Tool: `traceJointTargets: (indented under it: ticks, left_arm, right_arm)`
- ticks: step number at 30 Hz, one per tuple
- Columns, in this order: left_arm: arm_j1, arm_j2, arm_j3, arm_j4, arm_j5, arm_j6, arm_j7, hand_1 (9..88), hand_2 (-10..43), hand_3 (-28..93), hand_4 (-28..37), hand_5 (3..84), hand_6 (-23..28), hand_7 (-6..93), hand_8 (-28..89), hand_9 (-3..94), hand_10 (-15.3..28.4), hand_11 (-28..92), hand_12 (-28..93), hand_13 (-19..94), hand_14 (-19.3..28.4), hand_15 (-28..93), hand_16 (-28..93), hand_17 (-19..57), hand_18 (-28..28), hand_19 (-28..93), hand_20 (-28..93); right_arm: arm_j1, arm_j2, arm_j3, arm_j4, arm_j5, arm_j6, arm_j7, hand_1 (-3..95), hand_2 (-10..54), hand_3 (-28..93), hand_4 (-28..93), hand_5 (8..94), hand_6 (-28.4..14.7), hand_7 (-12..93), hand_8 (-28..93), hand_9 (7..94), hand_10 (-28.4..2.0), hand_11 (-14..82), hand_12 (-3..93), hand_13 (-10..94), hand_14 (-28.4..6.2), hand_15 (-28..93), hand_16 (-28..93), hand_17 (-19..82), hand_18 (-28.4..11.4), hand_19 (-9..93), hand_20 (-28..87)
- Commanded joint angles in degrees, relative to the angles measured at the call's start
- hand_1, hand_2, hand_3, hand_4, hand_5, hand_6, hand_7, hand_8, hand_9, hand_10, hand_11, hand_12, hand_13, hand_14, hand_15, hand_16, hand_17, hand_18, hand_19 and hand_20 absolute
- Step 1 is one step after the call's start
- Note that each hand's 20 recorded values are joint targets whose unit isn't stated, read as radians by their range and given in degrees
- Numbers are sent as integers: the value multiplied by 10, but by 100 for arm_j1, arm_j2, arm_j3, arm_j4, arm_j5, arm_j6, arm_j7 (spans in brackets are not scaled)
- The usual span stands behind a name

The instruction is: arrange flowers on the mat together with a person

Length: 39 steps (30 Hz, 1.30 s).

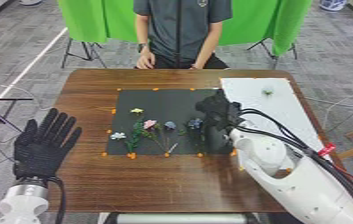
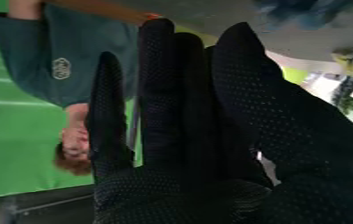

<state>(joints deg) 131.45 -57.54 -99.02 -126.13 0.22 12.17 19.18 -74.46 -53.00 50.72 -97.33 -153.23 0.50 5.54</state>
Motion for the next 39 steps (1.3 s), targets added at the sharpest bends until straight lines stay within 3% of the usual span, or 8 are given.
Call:
traceJointTargets:
  ticks: [1, 4, 12, 15, 19, 26, 30, 39]
  left_arm:
    - [152, -51, -34, -48, 61, 38, -69, 316, 156, 699, -283, 457, 74, 80, -86, 417, 128, 131, 89, 317, 125, 180, -35, -25, 128, 277, 130]
    - [152, -47, -65, -39, 176, 14, -118, 316, 156, 700, -283, 455, 75, 79, -86, 417, 128, 131, 89, 317, 126, 180, -35, -25, 128, 276, 130]
    - [224, -43, -193, -76, 1, -93, -36, 315, 155, 700, -283, 454, 75, 78, -85, 415, 129, 130, 89, 317, 126, 180, -34, -25, 128, 276, 130]
    - [259, -70, -294, -82, -15, -73, 53, 316, 155, 699, -283, 454, 74, 77, -85, 416, 128, 129, 89, 318, 126, 180, -34, -25, 128, 276, 130]
    - [251, -63, -337, -85, -114, -43, 177, 318, 155, 697, -283, 465, 60, 83, -87, 424, 124, 130, 89, 320, 121, 178, -35, -25, 128, 275, 130]
    - [117, -44, -249, -64, -125, 69, 177, 318, 156, 697, -283, 466, 61, 84, -89, 427, 123, 131, 89, 322, 119, 179, -34, -24, 128, 275, 132]
    - [122, -43, -256, -81, 91, 184, 120, 317, 158, 696, -283, 465, 62, 83, -89, 426, 123, 130, 89, 322, 119, 179, -35, -23, 127, 276, 132]
    - [275, -3, -345, -169, 70, 207, 210, 312, 160, 698, -283, 462, 63, 82, -88, 421, 126, 128, 89, 318, 117, 178, -37, -23, 126, 276, 132]
  right_arm:
    - [-387, 142, 732, -681, 545, 168, 380, 494, -93, 794, -283, 532, -2, 219, -161, 604, -106, 186, 157, 573, -70, 371, 246, 201, -186, 662, 69]
    - [-712, 134, 1128, -1084, 1204, 207, 613, 348, 13, 815, -275, 525, -25, 193, -150, 587, -140, 174, 156, 545, -107, 396, 177, 194, -190, 655, 52]
    - [-1647, -189, 2251, -1756, 3463, 338, 423, 271, 79, 799, -251, 472, -58, 154, -122, 500, -175, 149, 155, 444, -147, 378, 143, 162, -195, 630, 39]
    - [-1965, -398, 2675, -1902, 4929, -84, 140, 254, 92, 796, -253, 432, -70, 147, -117, 444, -185, 135, 154, 393, -157, 360, 132, 143, -193, 608, 36]
    - [-2383, -886, 3396, -1788, 7559, -1520, -298, 197, 88, 778, -247, 331, -85, 114, -92, 337, -198, 97, 161, 267, -174, 275, 140, 78, -190, 516, 63]
    - [-3137, -1239, 3257, -2079, 9177, -394, -477, 155, 102, 776, -257, 250, -92, 78, -77, 249, -204, 41, 163, 175, -175, 139, 174, 23, -179, 413, 98]
    - [-3582, -1567, 3421, -2282, 9214, -255, -623, 133, 107, 793, -263, 248, -89, 83, -79, 249, -198, 41, 159, 181, -170, 129, 185, 22, -178, 406, 105]
    - [-4259, -1935, 3890, -2533, 9192, -138, -747, 123, 115, 802, -272, 254, -84, 95, -89, 255, -189, 44, 146, 193, -161, 109, 193, 25, -177, 400, 114]
